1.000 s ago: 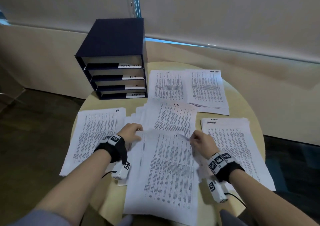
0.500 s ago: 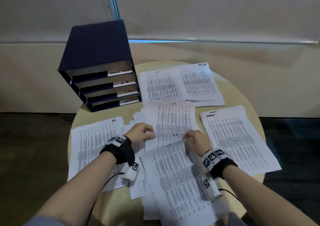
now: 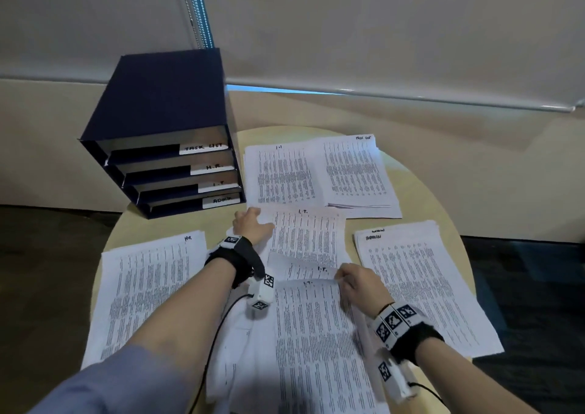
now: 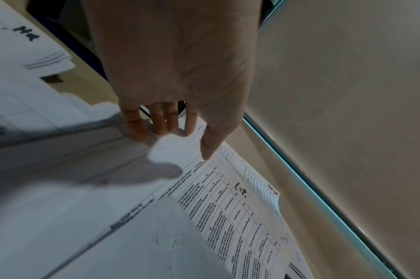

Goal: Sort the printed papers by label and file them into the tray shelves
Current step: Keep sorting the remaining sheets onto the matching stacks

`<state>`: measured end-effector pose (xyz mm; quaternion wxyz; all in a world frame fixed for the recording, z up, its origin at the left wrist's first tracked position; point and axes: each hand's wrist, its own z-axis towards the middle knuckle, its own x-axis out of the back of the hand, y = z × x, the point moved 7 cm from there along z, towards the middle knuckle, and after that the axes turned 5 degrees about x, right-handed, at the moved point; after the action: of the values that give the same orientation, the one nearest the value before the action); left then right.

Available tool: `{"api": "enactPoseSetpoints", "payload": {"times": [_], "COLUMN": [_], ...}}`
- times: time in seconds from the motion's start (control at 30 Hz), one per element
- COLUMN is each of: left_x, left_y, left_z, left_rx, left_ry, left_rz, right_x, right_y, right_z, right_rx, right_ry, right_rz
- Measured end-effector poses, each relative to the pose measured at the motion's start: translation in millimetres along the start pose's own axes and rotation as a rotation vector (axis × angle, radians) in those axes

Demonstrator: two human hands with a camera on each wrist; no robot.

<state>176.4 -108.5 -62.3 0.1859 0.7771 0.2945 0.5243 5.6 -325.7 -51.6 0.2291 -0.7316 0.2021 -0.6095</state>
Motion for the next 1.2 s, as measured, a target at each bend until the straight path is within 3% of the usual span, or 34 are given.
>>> {"api": "enactPoseSetpoints", "payload": {"times": [0.23, 0.43, 0.53, 0.67, 0.8, 1.0, 1.2], "left_x": [-16, -4, 1, 3, 8, 6, 15], "left_y": [-6, 7, 11, -13, -14, 1, -21], "left_z": [16, -3, -29, -58, -77, -98, -100], "left_rx": [0.154, -0.011, -0.181, -0.247, -0.328, -0.374, -0.385], "left_ry": [0.032, 0.088, 0.003, -0.222, -0.366, -0.562, -0.602], "left_rz": [-0.324, -0.412, -0.251, -0.009, 0.241, 0.237, 0.361], "right_x": [0, 7, 19, 34, 27, 14, 14], "right_y": [10, 21, 23, 17, 7, -22, -36], "right_z": [7, 11, 13, 17, 35, 47, 62], "right_rx": [0.050, -0.003, 0.015, 0.061, 0.098, 0.232, 0.308], "right_ry": [-0.065, -0.028, 0.092, 0.275, 0.141, -0.116, -0.111], "right_rz": [0.027, 0.128, -0.003, -0.098, -0.156, -0.246, -0.337]}}
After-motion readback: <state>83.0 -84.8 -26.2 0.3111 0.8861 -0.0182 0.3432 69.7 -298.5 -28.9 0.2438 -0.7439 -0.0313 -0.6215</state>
